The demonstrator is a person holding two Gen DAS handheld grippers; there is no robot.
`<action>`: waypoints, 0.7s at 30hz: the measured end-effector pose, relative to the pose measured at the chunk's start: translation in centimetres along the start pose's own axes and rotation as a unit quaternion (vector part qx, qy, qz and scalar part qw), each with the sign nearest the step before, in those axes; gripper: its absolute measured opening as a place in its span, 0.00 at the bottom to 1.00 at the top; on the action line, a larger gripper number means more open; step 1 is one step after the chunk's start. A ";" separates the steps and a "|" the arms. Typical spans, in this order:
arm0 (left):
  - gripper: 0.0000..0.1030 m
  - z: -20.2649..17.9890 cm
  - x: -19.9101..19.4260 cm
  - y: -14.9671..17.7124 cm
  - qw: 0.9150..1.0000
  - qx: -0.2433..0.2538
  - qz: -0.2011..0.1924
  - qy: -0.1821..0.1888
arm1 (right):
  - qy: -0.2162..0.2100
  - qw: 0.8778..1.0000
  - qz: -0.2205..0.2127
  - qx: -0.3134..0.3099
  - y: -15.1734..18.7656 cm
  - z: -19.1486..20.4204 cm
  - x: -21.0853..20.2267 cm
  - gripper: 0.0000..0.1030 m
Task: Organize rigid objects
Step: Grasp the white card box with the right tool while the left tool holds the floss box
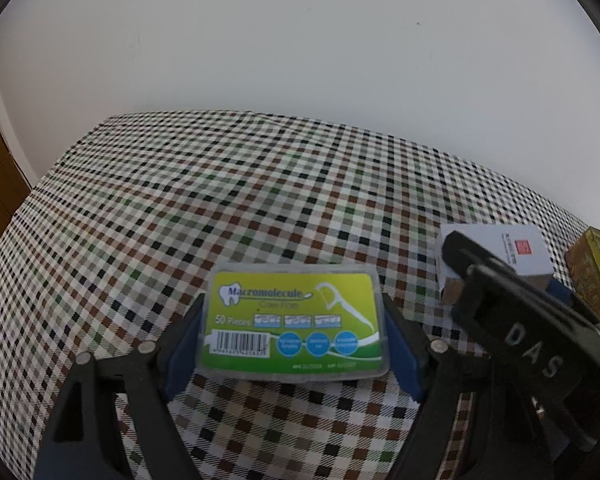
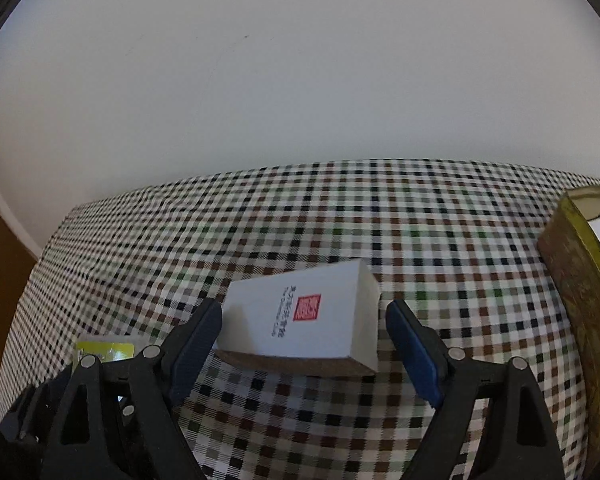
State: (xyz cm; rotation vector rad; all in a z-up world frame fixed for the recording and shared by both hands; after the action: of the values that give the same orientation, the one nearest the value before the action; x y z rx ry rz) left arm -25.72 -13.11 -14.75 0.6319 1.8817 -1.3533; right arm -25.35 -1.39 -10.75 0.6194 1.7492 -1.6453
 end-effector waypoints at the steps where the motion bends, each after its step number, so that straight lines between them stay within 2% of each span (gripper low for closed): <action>1: 0.78 0.0 0.0 0.0 1.000 0.000 0.000 0.000 | -0.006 1.000 0.003 -0.001 0.0 0.2 0.2 0.84; 2: 0.78 0.0 0.0 0.0 1.000 -0.001 0.000 0.000 | -0.014 1.000 0.008 0.000 0.0 0.6 0.4 0.83; 5: 0.78 0.1 0.0 -0.1 1.000 -0.003 0.000 0.000 | 0.004 1.000 0.024 -0.018 0.2 1.4 1.0 0.76; 6: 0.78 0.0 -0.1 -0.1 1.000 -0.003 0.001 -0.001 | 0.005 0.999 0.024 -0.026 0.1 1.8 1.0 0.67; 7: 0.78 0.0 -0.1 -0.1 1.000 -0.001 0.000 -0.003 | 0.004 0.999 0.022 -0.030 0.0 2.1 1.0 0.49; 9: 0.78 -0.2 -0.3 0.0 1.000 0.000 -0.001 -0.005 | 0.003 0.999 0.020 -0.034 -0.1 2.4 1.0 0.29; 12: 0.78 -0.2 -0.4 0.0 1.000 -0.003 0.000 -0.001 | -0.015 0.999 0.017 -0.027 -0.2 2.7 1.1 0.18; 15: 0.78 0.3 -0.4 -0.2 1.000 -0.006 0.002 0.000 | -0.030 0.999 0.013 -0.017 -0.1 2.7 0.9 0.18; 18: 0.78 1.8 -0.5 -0.7 1.000 -0.014 -0.003 -0.017 | -0.044 0.999 0.011 -0.002 0.4 2.3 0.5 0.18; 20: 0.78 2.8 -0.4 -1.1 0.999 -0.025 -0.002 -0.023 | -0.035 0.999 0.007 0.016 0.8 1.5 -0.1 0.19; 21: 0.78 3.7 -0.4 -1.3 0.999 -0.036 0.000 -0.023 | -0.047 0.998 -0.002 0.032 0.7 1.1 -0.5 0.22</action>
State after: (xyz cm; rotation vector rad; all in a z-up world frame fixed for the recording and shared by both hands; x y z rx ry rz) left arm -25.44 -16.99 -14.39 0.5604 1.8846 -1.2819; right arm -24.31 -2.40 -10.85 0.5607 1.6371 -1.7108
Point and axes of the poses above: each gripper's, at about its wrist camera, not at the fingertips, and x roughly the way its jaws point, z to its left, y to its underside, the point moved 9 cm from there along x, roughly the way its jaws point, and after that the axes turned 13 degrees about -x, right-handed, at the moved point
